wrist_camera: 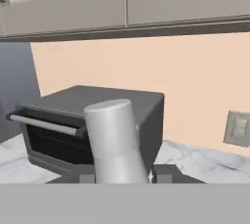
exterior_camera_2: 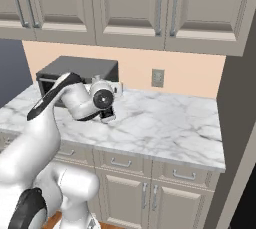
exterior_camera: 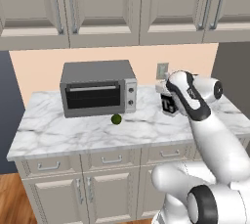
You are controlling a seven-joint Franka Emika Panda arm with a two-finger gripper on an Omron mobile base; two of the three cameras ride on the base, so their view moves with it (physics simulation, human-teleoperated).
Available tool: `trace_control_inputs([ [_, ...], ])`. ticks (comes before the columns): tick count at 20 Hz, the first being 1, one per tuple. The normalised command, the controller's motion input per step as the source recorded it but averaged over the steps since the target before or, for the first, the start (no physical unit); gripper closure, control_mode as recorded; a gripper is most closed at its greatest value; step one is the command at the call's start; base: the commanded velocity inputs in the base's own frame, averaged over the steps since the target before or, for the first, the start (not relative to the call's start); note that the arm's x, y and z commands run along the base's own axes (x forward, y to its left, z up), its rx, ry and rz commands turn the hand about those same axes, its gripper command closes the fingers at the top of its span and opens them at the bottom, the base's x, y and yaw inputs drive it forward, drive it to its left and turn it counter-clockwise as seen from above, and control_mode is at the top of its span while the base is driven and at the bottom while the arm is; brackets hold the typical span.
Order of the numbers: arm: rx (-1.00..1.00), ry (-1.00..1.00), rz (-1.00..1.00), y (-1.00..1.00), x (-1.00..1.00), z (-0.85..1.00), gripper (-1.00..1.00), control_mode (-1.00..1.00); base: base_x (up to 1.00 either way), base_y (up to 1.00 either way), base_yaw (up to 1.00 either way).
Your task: Place the beer and liquor on the top shelf of the fridge to keep them out of children's reach, and place the lime on lower shelves for easy access.
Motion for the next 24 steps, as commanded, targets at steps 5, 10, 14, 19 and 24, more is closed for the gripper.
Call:
trace_control_inputs([
  [5,-0.07,0.07,-0.26,0.42,-0.73,0.62,1.0,-1.0,0.0,0.0,0.0],
  [10,-0.03,0.08,-0.29,0.39,-0.58,0.62,1.0,-1.0,0.0,0.0,0.0],
  [14,0.0,0.11,-0.25,0.25,-0.43,0.6,1.0,-1.0,0.0,0.0,0.0],
  [19,0.0,0.06,-0.1,0.03,-0.47,0.38,1.0,-1.0,0.0,0.0,0.0],
  [24,0.02,0.0,0.01,0.0,-0.56,0.01,1.0,-1.0,0.0,0.0,0.0],
])
